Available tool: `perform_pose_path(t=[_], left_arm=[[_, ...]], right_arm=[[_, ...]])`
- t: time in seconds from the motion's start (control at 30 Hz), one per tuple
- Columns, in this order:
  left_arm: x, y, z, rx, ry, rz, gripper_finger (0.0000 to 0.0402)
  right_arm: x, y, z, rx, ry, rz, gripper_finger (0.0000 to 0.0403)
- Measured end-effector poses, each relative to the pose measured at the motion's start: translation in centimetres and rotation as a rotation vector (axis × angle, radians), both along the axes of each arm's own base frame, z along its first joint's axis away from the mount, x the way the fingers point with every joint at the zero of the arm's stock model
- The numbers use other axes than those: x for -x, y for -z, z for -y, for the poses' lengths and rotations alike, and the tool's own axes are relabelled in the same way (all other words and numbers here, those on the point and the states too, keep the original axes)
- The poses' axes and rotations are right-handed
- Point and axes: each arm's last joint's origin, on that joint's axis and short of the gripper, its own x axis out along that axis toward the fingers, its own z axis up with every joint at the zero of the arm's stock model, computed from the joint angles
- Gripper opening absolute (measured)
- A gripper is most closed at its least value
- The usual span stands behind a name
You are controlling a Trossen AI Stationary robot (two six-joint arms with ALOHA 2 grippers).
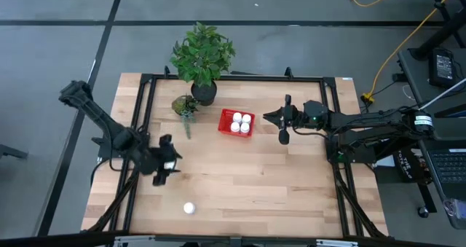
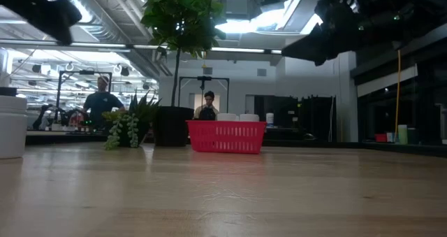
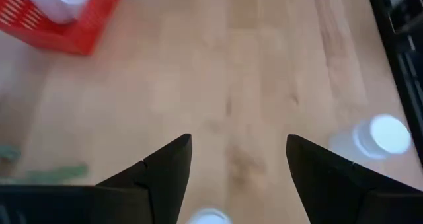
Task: Pick and place pill bottles into a basket
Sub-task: Put the white medicine bottle into the red bin
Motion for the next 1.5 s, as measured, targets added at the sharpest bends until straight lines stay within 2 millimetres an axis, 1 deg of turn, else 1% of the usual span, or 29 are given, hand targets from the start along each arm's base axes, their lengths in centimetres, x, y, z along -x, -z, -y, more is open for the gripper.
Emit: perform_pose_path(t=[0.13, 0.23, 0.37, 0.47, 0.63, 0.8, 0.97, 1.33, 1.5], left_arm=[[-0.2, 0.5, 2.0, 0.007, 0.005, -0.075, 0.0238], [-0.2, 0.8, 3.1, -0.018, -0.03, -0.162, 0.0237], [-0.1, 1.4, 3.7, -0.072, -0.076, -0.266, 0.0235], [-0.2, 1.8, 3.9, -0.095, -0.096, -0.301, 0.0235], [-0.3, 2.0, 4.0, -0.1, -0.108, -0.307, 0.0235], [0.0, 2.1, 3.7, -0.111, -0.181, -0.312, 0.0235], [0.4, 2.1, 3.0, -0.143, -0.286, -0.311, 0.0235], [0.5, 2.2, 3.2, -0.057, -0.389, -0.301, 0.0235], [1.0, 3.7, 2.7, -0.043, -0.449, -0.337, 0.0235]], right_arm=[[-0.1, -0.2, -0.2, -0.013, -0.007, 0.026, 0.0042], [-0.2, -0.4, -0.7, 0.0, -0.032, 0.043, 0.0042], [-0.3, -0.5, -1.3, 0.002, -0.061, 0.055, 0.0042], [-0.4, -0.5, -1.8, 0.001, -0.084, 0.055, 0.0042], [-0.4, -0.5, -2.7, -0.001, -0.123, 0.054, 0.0042], [-0.5, -0.5, -3.2, 0.024, -0.153, 0.052, 0.0042], [-0.5, -0.6, -3.3, 0.049, -0.156, 0.052, 0.0042], [-0.5, -0.6, -3.3, 0.054, -0.156, 0.051, 0.0042], [-0.5, -0.6, -3.3, 0.051, -0.156, 0.051, 0.0042]])
